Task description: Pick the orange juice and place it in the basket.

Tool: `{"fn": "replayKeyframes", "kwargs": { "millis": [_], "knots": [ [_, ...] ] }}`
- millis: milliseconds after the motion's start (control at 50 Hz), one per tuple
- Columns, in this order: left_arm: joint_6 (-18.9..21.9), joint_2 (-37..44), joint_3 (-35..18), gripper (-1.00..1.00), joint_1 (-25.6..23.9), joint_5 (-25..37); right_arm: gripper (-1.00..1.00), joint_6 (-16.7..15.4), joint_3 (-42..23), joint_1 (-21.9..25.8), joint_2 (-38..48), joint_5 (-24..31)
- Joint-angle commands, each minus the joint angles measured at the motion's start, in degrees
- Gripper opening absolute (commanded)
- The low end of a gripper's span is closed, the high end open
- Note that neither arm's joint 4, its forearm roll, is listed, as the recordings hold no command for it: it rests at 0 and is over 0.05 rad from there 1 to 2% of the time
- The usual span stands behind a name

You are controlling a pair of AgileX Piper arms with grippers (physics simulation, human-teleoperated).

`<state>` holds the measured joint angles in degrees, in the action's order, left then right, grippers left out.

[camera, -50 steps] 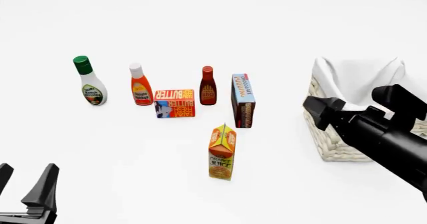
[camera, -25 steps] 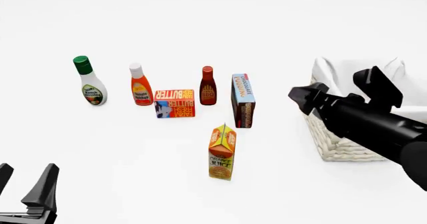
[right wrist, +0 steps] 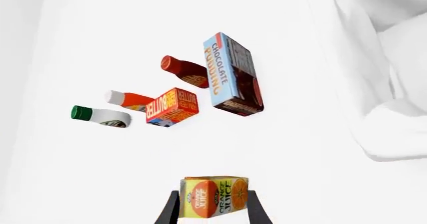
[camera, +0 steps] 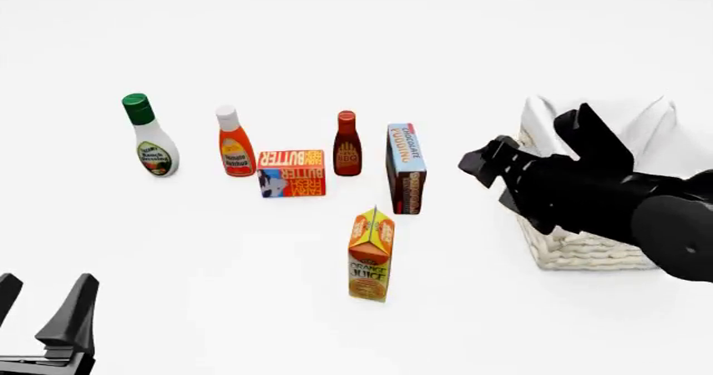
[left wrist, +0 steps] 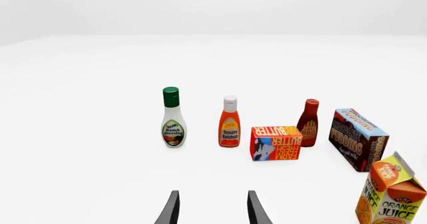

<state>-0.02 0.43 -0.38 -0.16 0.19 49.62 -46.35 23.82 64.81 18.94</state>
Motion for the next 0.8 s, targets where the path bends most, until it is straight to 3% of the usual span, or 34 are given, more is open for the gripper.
{"fn": "replayKeyframes", "kwargs": {
  "millis": [20,120,180,320,540,800],
  "knots": [
    [0.0,-0.1,0.1,1.0,0.0,0.0,1.0,3.6,-5.3,2.5,2.7,7.3],
    [0.0,-0.1,0.1,1.0,0.0,0.0,1.0,3.9,-9.3,3.6,5.3,11.4],
    [0.0,-0.1,0.1,1.0,0.0,0.0,1.0,6.9,-9.7,6.7,6.1,11.9],
    [0.0,-0.1,0.1,1.0,0.0,0.0,1.0,8.7,-12.5,9.1,8.3,15.1],
    [0.0,-0.1,0.1,1.0,0.0,0.0,1.0,9.1,-18.7,9.2,11.1,23.4],
    [0.0,-0.1,0.1,1.0,0.0,0.0,1.0,9.5,-24.5,9.8,13.7,28.9]
  ]
}}
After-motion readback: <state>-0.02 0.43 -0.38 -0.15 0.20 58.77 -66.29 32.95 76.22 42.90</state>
